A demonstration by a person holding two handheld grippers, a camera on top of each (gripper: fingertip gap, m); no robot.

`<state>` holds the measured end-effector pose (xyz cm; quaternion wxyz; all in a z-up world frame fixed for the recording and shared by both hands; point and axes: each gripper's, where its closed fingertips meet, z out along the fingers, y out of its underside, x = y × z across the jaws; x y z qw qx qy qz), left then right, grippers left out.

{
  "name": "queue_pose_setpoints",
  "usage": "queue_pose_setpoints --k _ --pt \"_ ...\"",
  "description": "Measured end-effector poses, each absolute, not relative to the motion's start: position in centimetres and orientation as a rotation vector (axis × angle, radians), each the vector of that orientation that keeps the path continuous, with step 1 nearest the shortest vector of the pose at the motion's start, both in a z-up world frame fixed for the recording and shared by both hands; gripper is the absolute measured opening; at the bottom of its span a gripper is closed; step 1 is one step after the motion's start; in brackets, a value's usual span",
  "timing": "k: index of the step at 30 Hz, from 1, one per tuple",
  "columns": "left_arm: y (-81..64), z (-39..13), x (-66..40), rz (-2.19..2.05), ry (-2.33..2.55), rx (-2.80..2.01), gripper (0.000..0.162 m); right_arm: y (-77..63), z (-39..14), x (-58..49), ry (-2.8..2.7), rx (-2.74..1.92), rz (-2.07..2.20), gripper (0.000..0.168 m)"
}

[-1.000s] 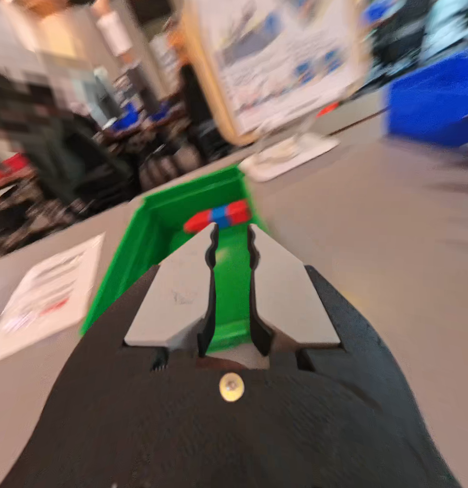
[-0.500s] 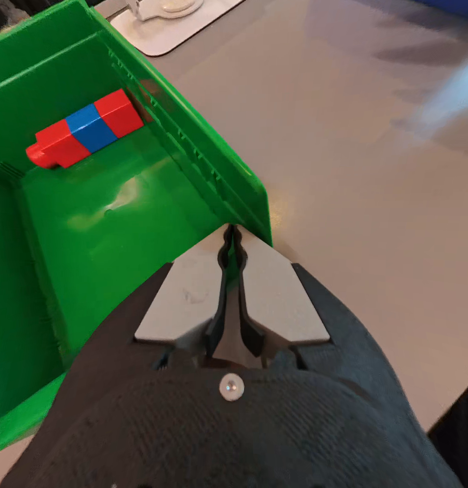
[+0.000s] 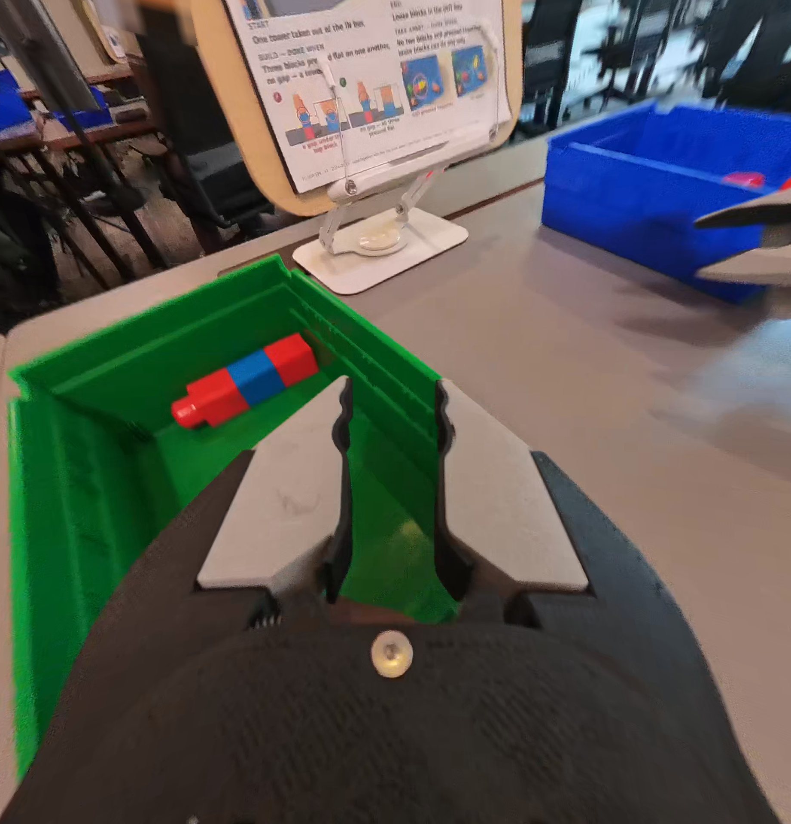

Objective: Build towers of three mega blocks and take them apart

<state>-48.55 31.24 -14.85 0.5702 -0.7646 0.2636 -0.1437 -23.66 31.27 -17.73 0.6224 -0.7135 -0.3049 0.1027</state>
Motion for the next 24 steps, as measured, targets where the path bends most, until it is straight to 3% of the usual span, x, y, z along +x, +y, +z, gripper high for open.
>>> queue_pose_setpoints --k 2,6,8,12,15,16,18,19,20,21,24 --pt "34.3 -14.9 -48.2 -0.266 0.728 -1.84 0.044 31.3 -17.5 -23.5 -0.681 -1.637 0.266 0.044" --pt "40.6 -17.4 -48.6 -0.176 0.959 -2.007 0.041 31.4 -17.6 -23.2 -0.651 -1.654 0.312 0.044" --pt "43.5 -19.0 -49.8 -0.044 1.023 -2.067 0.054 31.4 -17.5 -23.1 -0.636 -1.654 0.339 0.044" --pt "46.5 -22.8 -50.8 0.127 1.169 -2.118 0.049 31.4 -17.4 -23.2 -0.632 -1.655 0.378 0.044" --pt "47.9 -25.8 -53.1 0.337 1.241 -2.179 0.056 31.3 -17.4 -23.4 -0.646 -1.653 0.371 0.044" --pt "48.1 -26.4 -53.8 0.395 1.253 -2.179 0.05 31.4 -17.4 -23.4 -0.651 -1.654 0.365 0.044" --pt "46.7 -26.6 -53.6 0.323 1.35 -2.177 0.06 31.3 -17.6 -23.6 -0.663 -1.657 0.363 0.044" --pt "43.6 -26.7 -52.9 0.116 1.486 -2.251 0.003 31.3 -17.7 -23.6 -0.666 -1.66 0.36 0.044" --pt "39.3 -26.3 -51.7 -0.21 1.62 -2.35 0.013 31.3 -17.7 -23.6 -0.668 -1.662 0.36 0.044" --pt "37.1 -25.2 -51.6 -0.372 1.671 -2.392 0.005 31.3 -17.7 -23.6 -0.668 -1.661 0.364 0.044" --pt "41.4 -22.1 -54.7 0.028 1.484 -2.265 0.038 31.3 -17.6 -23.6 -0.662 -1.66 0.374 0.044"
